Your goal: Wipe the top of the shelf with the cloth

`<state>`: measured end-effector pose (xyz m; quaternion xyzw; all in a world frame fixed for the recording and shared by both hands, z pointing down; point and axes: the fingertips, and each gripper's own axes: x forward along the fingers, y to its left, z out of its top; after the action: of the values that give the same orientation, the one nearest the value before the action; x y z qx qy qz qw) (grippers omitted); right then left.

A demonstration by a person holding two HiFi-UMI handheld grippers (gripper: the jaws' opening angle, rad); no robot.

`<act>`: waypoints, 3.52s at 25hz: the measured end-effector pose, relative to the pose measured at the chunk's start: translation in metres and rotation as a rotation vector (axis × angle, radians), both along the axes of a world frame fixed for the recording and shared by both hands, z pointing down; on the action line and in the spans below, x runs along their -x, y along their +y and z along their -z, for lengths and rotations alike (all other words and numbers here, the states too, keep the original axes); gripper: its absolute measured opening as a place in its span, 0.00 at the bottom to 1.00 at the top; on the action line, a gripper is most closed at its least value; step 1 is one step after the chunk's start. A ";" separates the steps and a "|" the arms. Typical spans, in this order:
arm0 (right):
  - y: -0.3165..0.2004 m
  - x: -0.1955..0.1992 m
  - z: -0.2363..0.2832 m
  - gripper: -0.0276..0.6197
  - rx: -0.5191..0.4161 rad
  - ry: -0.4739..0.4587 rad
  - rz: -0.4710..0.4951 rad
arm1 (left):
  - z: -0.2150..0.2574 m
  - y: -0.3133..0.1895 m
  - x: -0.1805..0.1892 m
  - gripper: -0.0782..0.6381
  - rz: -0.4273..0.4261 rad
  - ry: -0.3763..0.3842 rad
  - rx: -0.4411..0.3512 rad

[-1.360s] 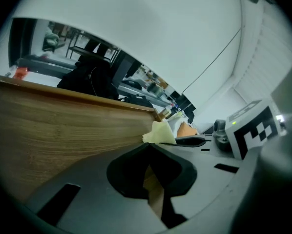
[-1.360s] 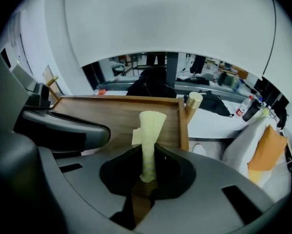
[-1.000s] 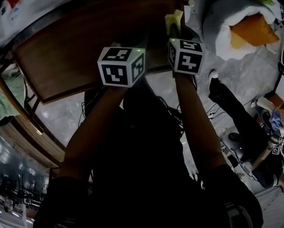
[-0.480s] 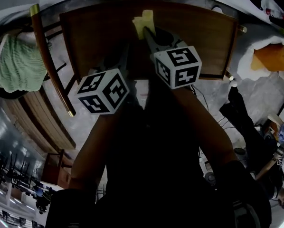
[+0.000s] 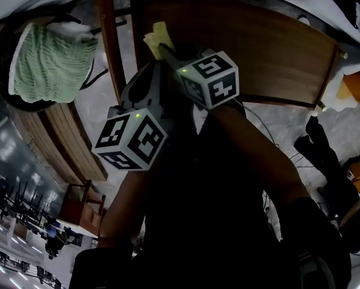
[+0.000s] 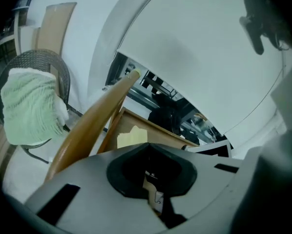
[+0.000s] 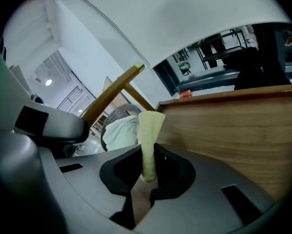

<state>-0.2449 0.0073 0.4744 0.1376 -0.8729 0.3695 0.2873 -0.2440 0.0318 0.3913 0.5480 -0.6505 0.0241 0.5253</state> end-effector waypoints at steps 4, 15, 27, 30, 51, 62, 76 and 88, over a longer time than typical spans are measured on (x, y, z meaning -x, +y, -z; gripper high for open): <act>0.015 0.015 -0.014 0.12 0.042 0.011 0.018 | 0.001 0.012 0.007 0.12 -0.021 -0.027 0.022; 0.017 -0.005 -0.026 0.12 0.006 0.162 0.020 | -0.013 0.015 0.008 0.12 -0.042 -0.052 0.069; -0.022 -0.109 -0.023 0.12 -0.033 0.223 -0.070 | -0.048 -0.029 -0.068 0.12 -0.112 -0.067 0.052; -0.034 -0.142 -0.022 0.12 -0.038 0.235 -0.095 | -0.053 -0.042 -0.103 0.12 -0.144 -0.050 0.051; -0.101 -0.353 -0.013 0.12 -0.087 0.313 -0.280 | -0.081 -0.109 -0.313 0.12 -0.390 0.013 0.062; -0.128 -0.451 -0.003 0.12 -0.122 0.389 -0.400 | -0.082 -0.137 -0.403 0.12 -0.450 0.071 0.022; -0.144 -0.488 0.014 0.12 -0.183 0.530 -0.587 | -0.068 -0.135 -0.393 0.12 -0.423 0.108 -0.010; -0.058 -0.200 0.046 0.12 -0.151 0.113 -0.217 | -0.030 -0.026 -0.134 0.12 -0.036 0.036 0.053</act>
<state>-0.0446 -0.0510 0.4284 0.2729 -0.8607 0.3235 0.2831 -0.1099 0.0059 0.4218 0.5459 -0.6300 0.0407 0.5508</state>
